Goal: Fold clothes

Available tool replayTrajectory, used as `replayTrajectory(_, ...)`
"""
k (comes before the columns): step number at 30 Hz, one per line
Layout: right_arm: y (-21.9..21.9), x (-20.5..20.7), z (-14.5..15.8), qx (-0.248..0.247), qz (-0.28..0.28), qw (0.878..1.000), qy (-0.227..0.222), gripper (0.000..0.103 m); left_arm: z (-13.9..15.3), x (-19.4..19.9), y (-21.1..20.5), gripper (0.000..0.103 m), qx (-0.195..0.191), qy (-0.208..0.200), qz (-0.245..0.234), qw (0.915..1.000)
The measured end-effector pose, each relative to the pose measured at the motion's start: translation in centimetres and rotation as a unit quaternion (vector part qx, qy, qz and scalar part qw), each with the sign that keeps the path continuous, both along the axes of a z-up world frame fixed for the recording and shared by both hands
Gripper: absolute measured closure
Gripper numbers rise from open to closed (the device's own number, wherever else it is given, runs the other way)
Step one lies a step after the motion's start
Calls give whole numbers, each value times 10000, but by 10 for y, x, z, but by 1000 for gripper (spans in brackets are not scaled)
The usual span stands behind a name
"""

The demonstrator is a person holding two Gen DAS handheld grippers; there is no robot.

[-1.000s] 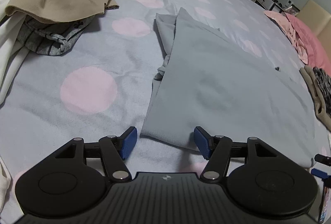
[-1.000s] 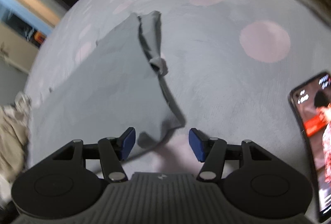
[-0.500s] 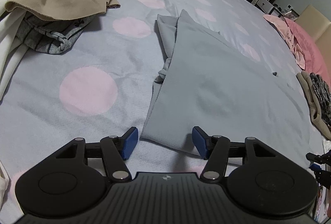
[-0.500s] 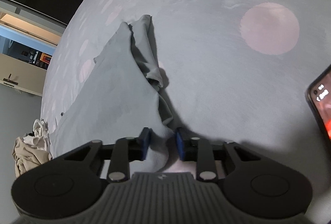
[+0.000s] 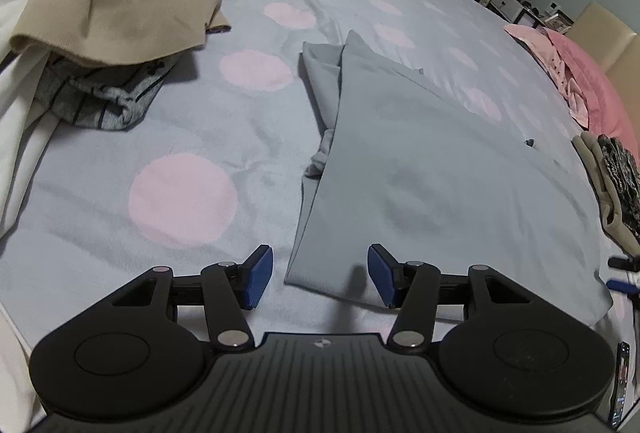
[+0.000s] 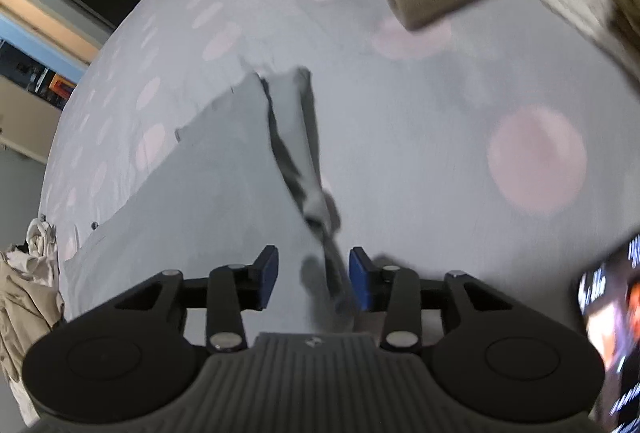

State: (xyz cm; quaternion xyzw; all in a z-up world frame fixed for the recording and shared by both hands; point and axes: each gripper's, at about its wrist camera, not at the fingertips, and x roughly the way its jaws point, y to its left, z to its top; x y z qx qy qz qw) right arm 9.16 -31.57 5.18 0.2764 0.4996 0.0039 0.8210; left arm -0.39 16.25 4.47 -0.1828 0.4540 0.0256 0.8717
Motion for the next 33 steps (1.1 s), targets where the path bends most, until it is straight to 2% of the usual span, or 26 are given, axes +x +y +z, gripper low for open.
replayTrajectory(4,-1,25,2,-161,319,9993,-147,57,2,9,0,52,101,63,-46,9999)
replayTrajectory(8,-1,47,-13,-179,484,9987,-41,57,2,22,1,52,284,316,-51,9991)
replayTrajectory(14,6,69,-29,-145,712,9974,19,58,-1,37,8,52,267,616,1,9977)
replayTrajectory(16,7,76,-31,-112,744,9972,-9,61,-2,39,10,52,234,663,24,9975)
replayTrajectory(20,7,84,-31,141,845,9963,-53,87,-3,41,14,52,202,665,61,9976)
replayTrajectory(25,20,80,-13,-32,922,9955,-226,90,-2,39,19,54,156,617,94,9979)
replayTrajectory(29,36,71,17,109,1050,9936,-411,90,0,36,24,54,99,569,103,9983)
replayTrajectory(33,69,61,53,204,1324,9892,-597,90,2,33,28,56,25,507,61,9987)
